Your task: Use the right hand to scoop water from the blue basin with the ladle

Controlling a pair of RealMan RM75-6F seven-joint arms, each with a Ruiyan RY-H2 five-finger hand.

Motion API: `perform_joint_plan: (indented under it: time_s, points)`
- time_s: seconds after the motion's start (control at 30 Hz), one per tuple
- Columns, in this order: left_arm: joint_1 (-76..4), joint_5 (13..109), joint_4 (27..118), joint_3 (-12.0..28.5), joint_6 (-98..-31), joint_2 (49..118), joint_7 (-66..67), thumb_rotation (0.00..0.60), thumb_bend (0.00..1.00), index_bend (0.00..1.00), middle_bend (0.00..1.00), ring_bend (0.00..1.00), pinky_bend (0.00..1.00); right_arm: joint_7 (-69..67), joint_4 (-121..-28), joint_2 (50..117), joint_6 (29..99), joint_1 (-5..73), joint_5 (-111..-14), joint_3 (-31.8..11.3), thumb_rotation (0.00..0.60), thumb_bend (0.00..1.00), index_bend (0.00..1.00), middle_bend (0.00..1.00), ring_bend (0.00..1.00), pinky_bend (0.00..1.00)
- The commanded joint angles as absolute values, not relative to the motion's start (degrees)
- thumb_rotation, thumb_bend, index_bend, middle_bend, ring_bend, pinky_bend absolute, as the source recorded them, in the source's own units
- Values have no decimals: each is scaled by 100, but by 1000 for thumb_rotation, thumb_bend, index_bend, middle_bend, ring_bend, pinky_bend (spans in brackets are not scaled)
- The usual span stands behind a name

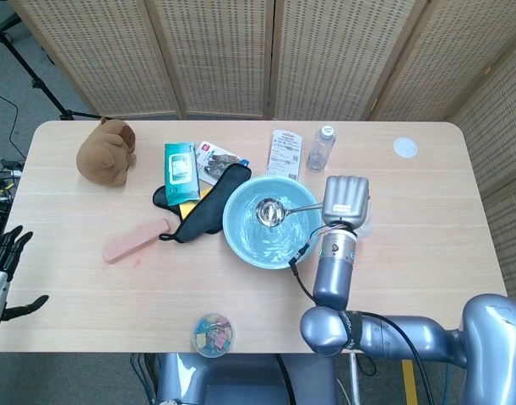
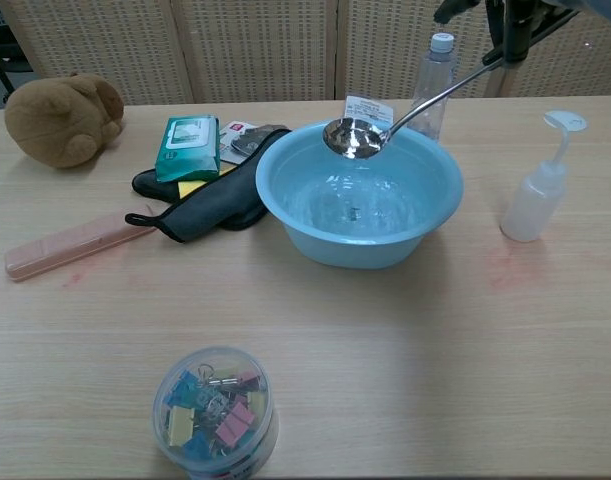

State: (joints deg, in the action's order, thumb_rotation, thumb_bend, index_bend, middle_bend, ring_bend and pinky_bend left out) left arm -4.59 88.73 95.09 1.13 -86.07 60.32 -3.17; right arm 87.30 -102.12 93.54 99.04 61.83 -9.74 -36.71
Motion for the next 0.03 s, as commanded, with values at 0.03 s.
perform_joint_plan:
  time_s: [0.03]
  points:
    - [-462,8871,9507,113,-8602,6031,-323,600,0,0,0,0,0,8703,-10216,9331,9931,6229,-902,-3658,600,1000,903,971,905,1000]
